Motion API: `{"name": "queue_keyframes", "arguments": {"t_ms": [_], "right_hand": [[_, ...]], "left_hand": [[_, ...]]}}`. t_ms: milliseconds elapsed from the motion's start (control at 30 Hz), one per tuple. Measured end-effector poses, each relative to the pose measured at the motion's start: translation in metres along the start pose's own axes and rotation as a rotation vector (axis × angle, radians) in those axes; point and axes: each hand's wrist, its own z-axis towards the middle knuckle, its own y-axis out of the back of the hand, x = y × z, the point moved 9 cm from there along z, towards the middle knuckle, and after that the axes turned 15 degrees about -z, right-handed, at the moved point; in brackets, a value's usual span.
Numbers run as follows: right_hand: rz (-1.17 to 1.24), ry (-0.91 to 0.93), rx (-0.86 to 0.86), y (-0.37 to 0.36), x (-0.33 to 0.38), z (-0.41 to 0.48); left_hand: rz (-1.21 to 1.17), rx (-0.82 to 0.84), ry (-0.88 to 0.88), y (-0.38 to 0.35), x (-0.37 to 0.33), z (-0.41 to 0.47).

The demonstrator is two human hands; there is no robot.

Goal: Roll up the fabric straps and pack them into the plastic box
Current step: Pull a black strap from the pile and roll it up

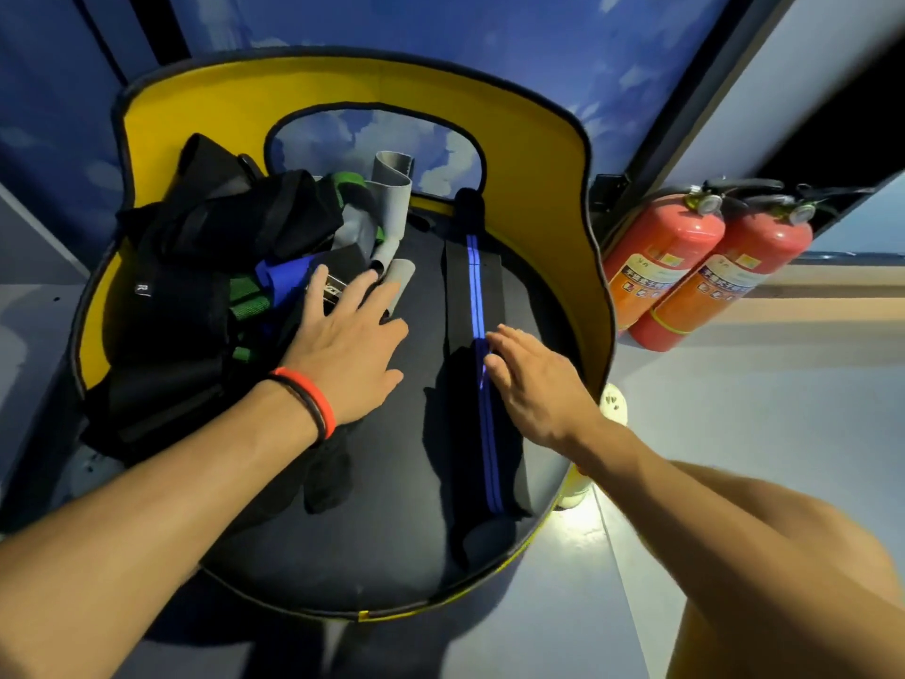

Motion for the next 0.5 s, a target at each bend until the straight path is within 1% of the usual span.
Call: {"name": "queue_keyframes", "arguments": {"t_ms": [133,300,500], "right_hand": [[-0.006,0.057,0.063,-0.01,0.001,-0.04],[-0.147,0.15,0.089,-0.027,0.008,-0.063],[-0.138,0.166,0.04,-0.036,0.017,-0.059]], "left_hand": [[-0.017,0.091,0.02,-0.014,-0.013,-0.024],[0.03,0.226,0.034,-0.024,-0.015,-0.058],[0.033,0.182,0.108,0.007,0.03,-0.085]]}}
